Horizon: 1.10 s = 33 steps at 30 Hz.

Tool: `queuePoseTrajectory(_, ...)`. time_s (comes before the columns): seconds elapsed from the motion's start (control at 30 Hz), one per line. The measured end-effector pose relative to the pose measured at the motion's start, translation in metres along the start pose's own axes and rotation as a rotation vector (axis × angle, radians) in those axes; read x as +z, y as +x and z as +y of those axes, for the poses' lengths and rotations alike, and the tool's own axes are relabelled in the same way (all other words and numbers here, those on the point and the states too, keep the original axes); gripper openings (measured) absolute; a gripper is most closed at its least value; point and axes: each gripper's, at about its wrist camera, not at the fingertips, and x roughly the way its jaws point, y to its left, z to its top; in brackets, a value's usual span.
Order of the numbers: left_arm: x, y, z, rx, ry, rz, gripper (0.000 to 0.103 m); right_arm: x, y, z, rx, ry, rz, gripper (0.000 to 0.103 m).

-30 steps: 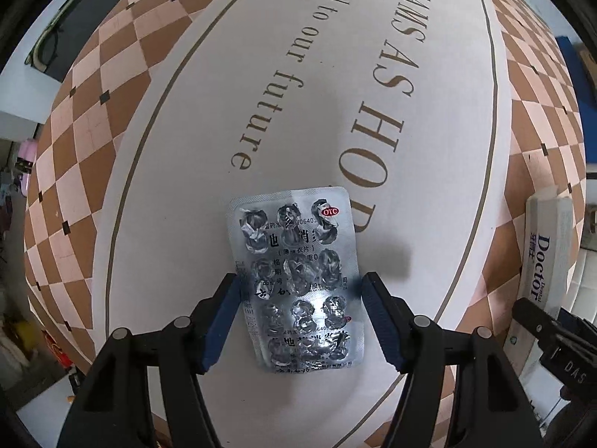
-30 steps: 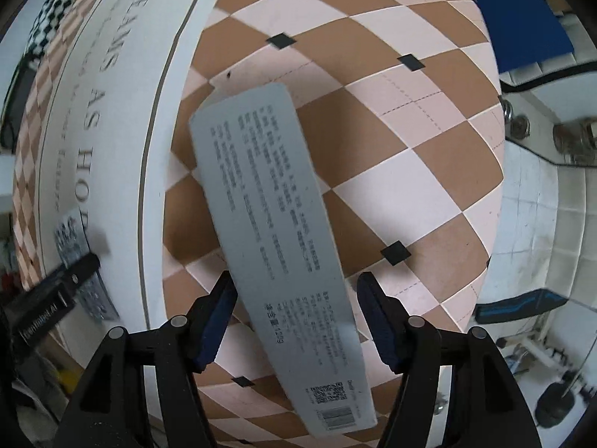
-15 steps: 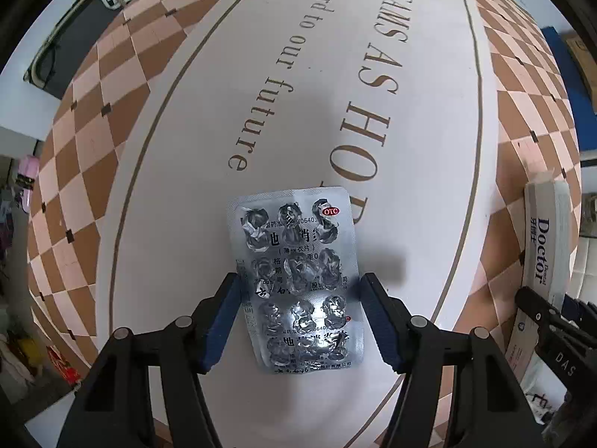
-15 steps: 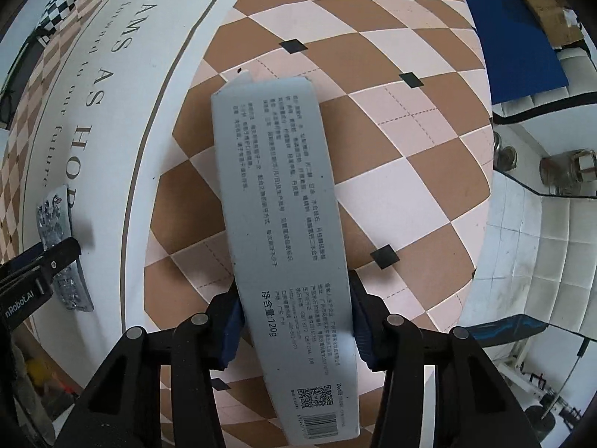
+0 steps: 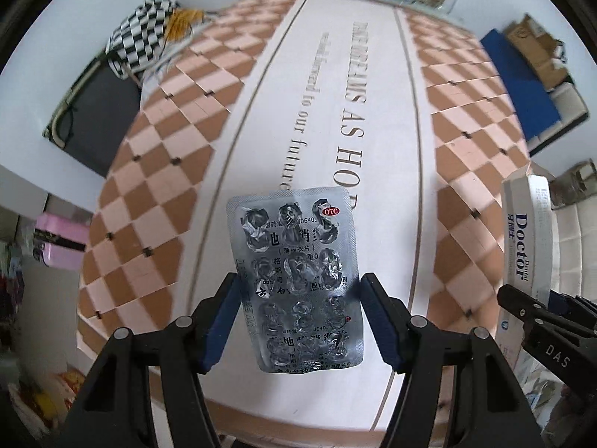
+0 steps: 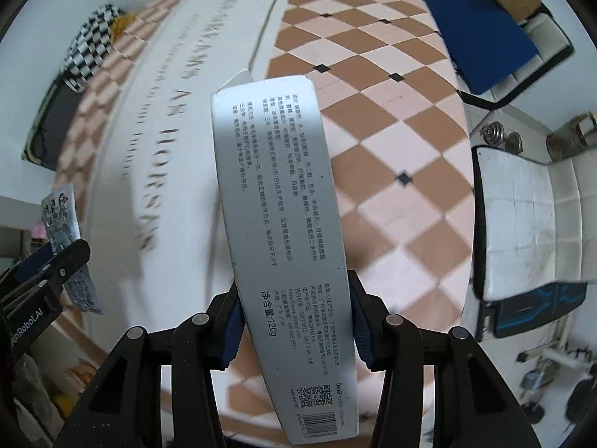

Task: Collect trash
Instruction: 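Carry the blister pack and toothpaste box over the trash bin and release both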

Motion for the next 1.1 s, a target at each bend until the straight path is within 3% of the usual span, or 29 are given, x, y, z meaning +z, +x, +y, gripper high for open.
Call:
queuePoseTrajectory(0.3, -0.083, -0.065, 0.063, -0.088, 0.158, -0.133, 0.062, -0.143, -0.065, 0.057, 0.027, 0.140, -0.116, 0.051)
queuePoseTrajectory(0.43, -0.131, -0.074, 0.088, -0.129, 0.224, -0.111, 0.062, -0.216, -0.069, 0.080, 0.041, 0.206, -0.099, 0.051)
queuePoseTrajectory(0.57, -0.179, -0.063, 0.105, -0.146, 0.255, -0.041, 0.062, -0.288, -0.049, 0.099, 0.062, 0.246, -0.020, 0.051)
queuePoseTrajectory(0.73, -0.233, -0.023, 0.115, -0.153, 0.269, 0.071, 0.062, -0.360, -0.002, 0.104, 0.073, 0.274, 0.092, 0.051)
queuePoseTrajectory(0.87, -0.271, 0.034, 0.120, -0.162, 0.249, 0.195, 0.062, -0.406, 0.061, 0.094, 0.088, 0.313, 0.199, 0.051)
queuePoseTrajectory(1.1, -0.305, 0.187, 0.108, -0.229, 0.197, 0.407, 0.062, -0.444, 0.214, 0.064, 0.138, 0.406, 0.322, 0.051)
